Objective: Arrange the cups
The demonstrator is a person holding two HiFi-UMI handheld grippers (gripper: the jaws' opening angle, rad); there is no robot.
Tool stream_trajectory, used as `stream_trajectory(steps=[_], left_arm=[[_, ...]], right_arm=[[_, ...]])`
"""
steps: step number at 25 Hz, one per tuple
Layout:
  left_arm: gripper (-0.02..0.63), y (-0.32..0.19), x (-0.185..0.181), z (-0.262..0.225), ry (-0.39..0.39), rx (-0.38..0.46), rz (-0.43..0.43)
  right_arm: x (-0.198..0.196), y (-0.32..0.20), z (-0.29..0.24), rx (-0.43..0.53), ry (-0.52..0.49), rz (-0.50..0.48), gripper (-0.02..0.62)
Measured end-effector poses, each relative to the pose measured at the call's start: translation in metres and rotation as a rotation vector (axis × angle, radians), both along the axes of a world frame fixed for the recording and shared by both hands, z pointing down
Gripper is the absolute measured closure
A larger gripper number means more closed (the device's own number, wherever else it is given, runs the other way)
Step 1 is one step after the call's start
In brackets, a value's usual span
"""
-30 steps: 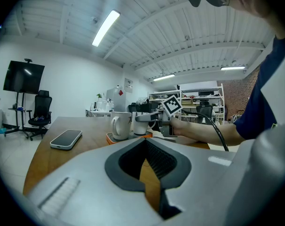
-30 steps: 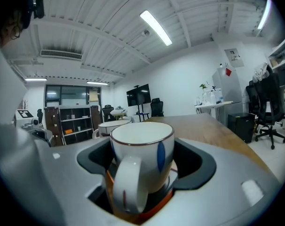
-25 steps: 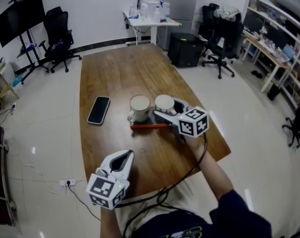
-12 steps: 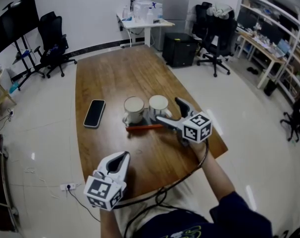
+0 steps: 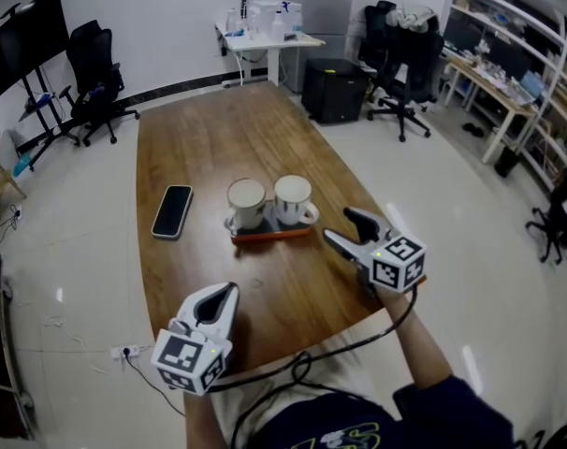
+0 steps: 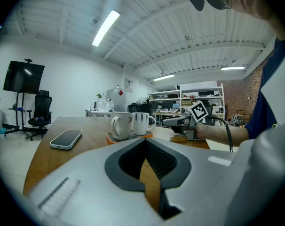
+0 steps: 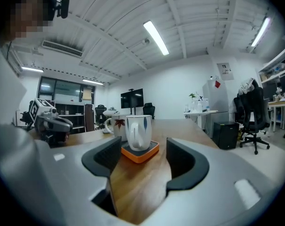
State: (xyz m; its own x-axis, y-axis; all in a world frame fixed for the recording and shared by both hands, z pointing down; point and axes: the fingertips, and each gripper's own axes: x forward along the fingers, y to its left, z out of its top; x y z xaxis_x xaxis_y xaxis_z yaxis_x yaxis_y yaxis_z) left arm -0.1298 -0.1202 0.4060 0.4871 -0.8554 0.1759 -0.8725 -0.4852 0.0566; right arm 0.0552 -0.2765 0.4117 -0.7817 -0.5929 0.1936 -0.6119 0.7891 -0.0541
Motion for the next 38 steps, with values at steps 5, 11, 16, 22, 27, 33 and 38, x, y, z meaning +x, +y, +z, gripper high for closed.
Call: stream_trajectory(steps=[5,11,16,22,27,33,38], left_arm=[[0.604,0.001,0.000,0.000,0.008,-0.001,-0.004],[0.603,0.001,0.000,-0.002,0.006,-0.002,0.002],[0.603,0.000,-0.001,-0.002,0.014,-0.002,-0.003],[0.603,0.001,0.000,-0.003,0.019,-0.004,-0.007],[0.603,0.002,-0.002,0.000,-0.007,0.003,0.006],[0.603,0.002,-0.001,-0.003,0.009,-0.001,0.001],[0.603,0.002,0.000,-0.003,0.012,-0.002,0.000]], right_arm=[[-0.009,0.026,0.001,0.004,-0.005,-0.105,0.337],[-0.029,0.051,-0.003,-0.001,-0.003,-0.181,0.580],[-0.057,0.076,-0.002,-0.001,-0.013,-0.312,0.580],[-0.096,0.106,0.000,-0.007,-0.002,-0.461,0.580],[-0.126,0.122,-0.005,-0.003,-0.017,-0.518,0.580],[-0.137,0.132,-0.006,0.000,-0.024,-0.569,0.580],[-0.137,0.132,-0.005,-0.006,-0.017,-0.570,0.580]])
